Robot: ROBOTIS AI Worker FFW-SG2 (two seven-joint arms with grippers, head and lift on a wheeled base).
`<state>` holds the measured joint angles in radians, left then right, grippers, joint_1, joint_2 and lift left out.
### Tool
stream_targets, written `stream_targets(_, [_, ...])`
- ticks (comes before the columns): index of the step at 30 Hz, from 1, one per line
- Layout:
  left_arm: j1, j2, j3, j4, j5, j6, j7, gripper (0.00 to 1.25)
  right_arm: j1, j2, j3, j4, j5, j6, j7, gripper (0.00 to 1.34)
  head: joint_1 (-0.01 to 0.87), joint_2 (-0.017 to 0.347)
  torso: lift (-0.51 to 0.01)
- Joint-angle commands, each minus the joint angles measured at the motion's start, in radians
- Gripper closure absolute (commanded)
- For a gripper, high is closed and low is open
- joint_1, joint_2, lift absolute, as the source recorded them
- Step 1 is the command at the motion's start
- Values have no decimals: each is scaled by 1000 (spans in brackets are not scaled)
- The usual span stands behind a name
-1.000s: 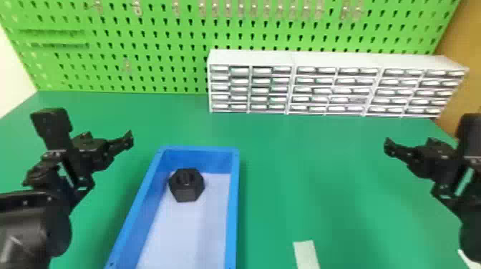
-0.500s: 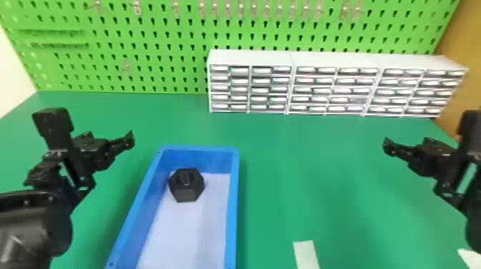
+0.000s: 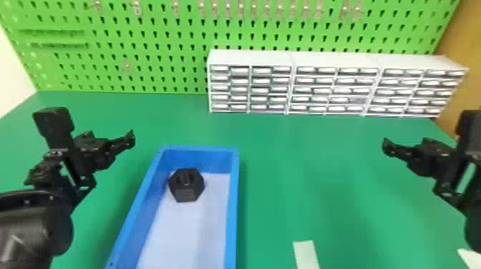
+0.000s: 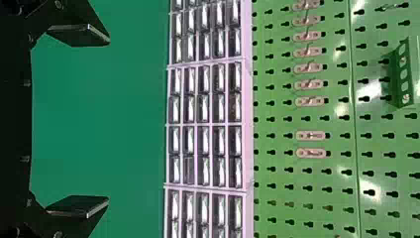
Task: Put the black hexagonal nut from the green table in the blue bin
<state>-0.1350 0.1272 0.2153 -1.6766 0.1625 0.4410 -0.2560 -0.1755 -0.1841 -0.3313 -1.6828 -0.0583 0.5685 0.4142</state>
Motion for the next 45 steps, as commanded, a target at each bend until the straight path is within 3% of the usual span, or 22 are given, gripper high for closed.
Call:
stream_targets(1, [0,0,1,0,2,1,0,121,-1,0,1,0,2,-1,0,162,666,32,-100])
stream_targets(45, [-3,0,3,0,3,1,0,119,-4,-3,14,6,-1,-1,0,162,666,32,-100])
